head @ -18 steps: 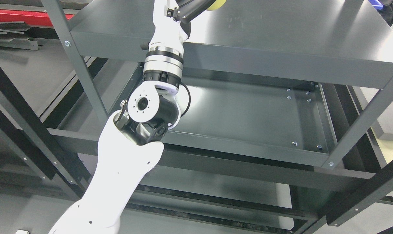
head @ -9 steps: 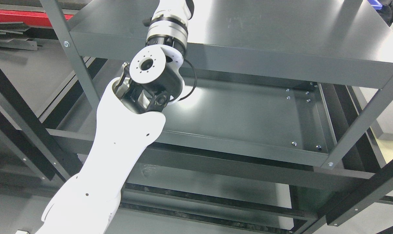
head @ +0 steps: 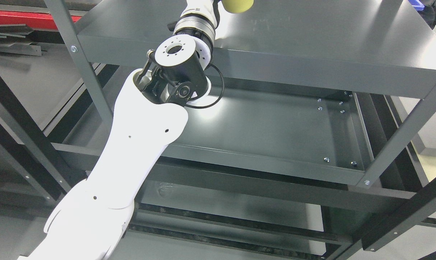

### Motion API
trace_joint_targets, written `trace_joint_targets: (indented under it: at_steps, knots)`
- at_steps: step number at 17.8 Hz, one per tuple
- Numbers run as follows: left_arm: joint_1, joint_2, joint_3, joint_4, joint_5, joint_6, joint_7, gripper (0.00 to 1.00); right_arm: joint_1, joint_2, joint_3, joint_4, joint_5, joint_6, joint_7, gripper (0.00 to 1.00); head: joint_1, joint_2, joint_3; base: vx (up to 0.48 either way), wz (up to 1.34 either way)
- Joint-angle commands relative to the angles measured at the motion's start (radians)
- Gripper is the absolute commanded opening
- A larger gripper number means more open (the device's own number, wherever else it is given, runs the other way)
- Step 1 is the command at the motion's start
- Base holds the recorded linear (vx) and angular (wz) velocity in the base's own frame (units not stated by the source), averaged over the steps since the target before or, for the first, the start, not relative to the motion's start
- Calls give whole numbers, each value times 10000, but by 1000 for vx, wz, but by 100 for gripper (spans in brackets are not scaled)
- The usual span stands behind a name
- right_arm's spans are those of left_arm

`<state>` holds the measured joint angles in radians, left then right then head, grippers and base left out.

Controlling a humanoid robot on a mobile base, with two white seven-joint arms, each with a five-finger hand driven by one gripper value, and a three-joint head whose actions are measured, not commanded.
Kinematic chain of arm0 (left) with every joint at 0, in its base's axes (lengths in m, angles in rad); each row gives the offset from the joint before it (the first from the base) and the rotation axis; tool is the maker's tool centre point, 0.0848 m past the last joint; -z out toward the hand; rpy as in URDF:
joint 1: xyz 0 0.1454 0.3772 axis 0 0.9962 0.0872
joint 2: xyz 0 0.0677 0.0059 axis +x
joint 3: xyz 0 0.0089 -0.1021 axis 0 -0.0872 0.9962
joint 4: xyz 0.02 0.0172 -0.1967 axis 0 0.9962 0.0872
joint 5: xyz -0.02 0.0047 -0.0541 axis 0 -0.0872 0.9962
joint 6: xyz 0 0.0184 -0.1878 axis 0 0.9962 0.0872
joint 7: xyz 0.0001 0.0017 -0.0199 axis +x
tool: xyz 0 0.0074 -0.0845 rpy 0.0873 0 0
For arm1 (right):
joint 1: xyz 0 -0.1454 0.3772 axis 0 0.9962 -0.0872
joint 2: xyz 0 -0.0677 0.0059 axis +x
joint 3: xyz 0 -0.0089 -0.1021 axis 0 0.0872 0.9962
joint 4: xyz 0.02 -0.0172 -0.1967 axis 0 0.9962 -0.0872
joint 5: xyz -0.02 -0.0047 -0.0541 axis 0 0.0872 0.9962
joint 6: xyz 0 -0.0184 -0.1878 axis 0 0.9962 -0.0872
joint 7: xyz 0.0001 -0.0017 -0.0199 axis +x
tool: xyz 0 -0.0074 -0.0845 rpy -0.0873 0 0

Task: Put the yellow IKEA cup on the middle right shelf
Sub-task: 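Raise the left hand and set the cup on the upper shelf, then open the left hand and release the cup on the shelf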

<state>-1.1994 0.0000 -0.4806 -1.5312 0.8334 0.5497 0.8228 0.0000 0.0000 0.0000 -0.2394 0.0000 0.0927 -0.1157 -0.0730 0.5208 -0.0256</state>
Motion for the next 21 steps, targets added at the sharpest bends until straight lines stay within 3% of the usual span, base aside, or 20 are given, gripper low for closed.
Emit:
trace_joint_targets:
  at_steps: [1,7,12,21]
  knots:
    - [-247,175,-961,740,1130,102,163,12,138,-175,169,-14,-245,8,-9,99,0,0,0,0,0]
    - [-247,175,-1131,617,1054,102,117,66,138,-175,169,1,-245,8,-9,99,0,0,0,0,0]
    - [-247,175,-1131,249,962,102,102,96,138,-175,169,1,-245,8,-9,99,0,0,0,0,0]
    - [-110,175,-825,-1160,180,102,163,99,138,-175,169,1,-245,8,-9,99,0,0,0,1,-5]
